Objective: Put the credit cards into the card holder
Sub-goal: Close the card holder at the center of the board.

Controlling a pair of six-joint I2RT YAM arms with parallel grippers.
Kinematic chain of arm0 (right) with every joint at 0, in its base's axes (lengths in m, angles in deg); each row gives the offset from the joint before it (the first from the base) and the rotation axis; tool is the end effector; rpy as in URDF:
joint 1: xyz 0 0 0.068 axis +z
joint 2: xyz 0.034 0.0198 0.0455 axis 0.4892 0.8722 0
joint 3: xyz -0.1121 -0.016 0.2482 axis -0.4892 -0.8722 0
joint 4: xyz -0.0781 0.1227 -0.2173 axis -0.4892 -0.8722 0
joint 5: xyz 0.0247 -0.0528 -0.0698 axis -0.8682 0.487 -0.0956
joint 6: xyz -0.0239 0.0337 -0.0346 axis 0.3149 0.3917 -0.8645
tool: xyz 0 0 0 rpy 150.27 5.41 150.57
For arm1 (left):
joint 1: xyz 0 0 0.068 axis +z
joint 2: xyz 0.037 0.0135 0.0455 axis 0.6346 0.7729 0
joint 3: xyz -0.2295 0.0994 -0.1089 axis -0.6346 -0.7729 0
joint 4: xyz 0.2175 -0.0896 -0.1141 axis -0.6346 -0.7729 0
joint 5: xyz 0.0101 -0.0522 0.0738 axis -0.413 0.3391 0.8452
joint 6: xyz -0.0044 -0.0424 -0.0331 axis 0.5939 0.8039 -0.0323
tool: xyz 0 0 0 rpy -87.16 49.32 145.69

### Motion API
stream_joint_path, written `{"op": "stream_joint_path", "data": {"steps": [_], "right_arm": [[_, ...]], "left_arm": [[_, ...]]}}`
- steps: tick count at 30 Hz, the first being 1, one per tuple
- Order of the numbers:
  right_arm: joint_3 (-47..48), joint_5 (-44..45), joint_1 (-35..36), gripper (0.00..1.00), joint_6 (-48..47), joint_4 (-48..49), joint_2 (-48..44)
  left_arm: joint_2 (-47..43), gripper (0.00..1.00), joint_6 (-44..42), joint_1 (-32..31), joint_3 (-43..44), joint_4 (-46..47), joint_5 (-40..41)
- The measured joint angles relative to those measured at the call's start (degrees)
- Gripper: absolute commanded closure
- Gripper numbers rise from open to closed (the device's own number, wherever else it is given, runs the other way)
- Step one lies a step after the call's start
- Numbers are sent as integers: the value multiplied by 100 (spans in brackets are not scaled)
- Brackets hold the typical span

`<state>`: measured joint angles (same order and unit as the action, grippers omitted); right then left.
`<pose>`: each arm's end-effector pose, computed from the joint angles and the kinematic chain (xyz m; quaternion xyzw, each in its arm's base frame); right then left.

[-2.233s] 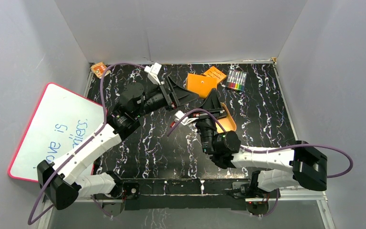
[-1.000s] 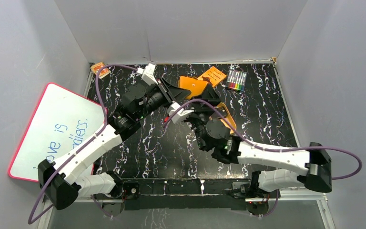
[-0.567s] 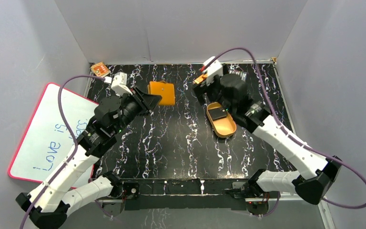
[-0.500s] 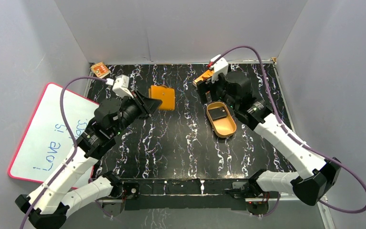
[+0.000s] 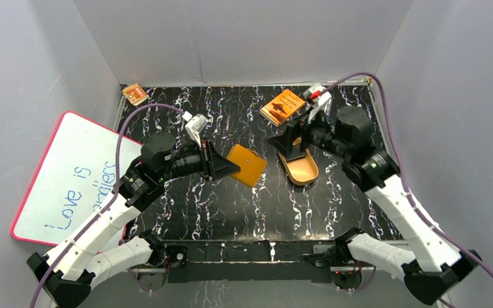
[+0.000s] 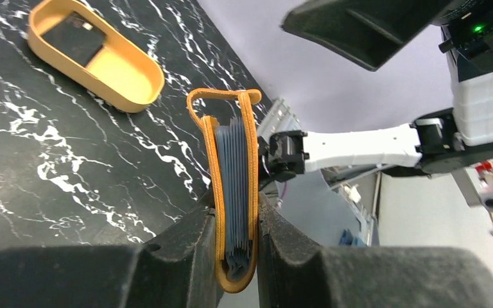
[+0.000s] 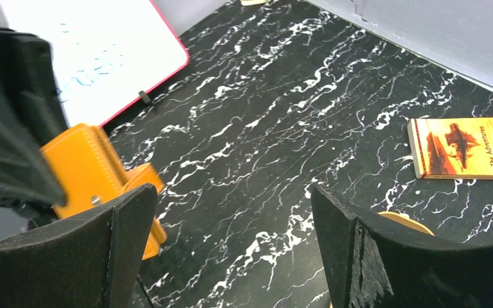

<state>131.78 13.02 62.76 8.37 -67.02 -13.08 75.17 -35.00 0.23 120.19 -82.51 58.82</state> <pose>0.1724 0.1262 0.4263 -0.2538 0.7009 0.3370 0.5752 0.1431 -0.1380 0.3870 0.1694 0.7151 -0.5462 0.4020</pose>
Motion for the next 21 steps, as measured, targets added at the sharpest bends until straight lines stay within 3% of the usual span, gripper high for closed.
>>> {"op": "stream_joint_path", "data": {"steps": [7,11,21], "right_arm": [[182,-601,-2,11,-272,-667,-535],[191,-1039,-2,18,-294,-959,-513],[222,-2004,-2,25,-128,-1176,-107]], "left_arm": [[4,100,-4,0,-196,331,-648],[5,100,-105,0,-196,350,-868],[12,100,-196,0,-196,353,-1119]]}}
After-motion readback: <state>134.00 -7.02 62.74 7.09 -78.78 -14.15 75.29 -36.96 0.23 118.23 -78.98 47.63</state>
